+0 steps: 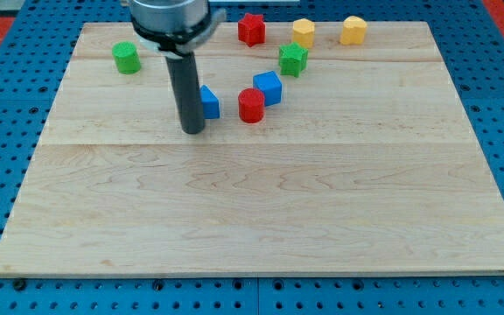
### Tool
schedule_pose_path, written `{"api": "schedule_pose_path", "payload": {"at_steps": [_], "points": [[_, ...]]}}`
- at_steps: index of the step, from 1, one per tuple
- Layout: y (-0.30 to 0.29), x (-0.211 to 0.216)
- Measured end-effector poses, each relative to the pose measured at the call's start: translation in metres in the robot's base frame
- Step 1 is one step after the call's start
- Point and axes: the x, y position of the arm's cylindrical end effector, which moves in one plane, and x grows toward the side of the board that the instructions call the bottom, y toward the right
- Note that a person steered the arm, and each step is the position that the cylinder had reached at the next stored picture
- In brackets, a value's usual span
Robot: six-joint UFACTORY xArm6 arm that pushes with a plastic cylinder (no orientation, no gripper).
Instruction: Place the red circle in between the blue blocks
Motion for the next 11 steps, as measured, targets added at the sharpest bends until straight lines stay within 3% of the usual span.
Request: {"api": "schedule_pose_path", "payload": {"at_steps": [1,2,5,10,11], "points": [[0.073,0.005],[0.113,-0.022],[0.052,-0.022],[0.077,-0.072],[0.077,-0.064]]}}
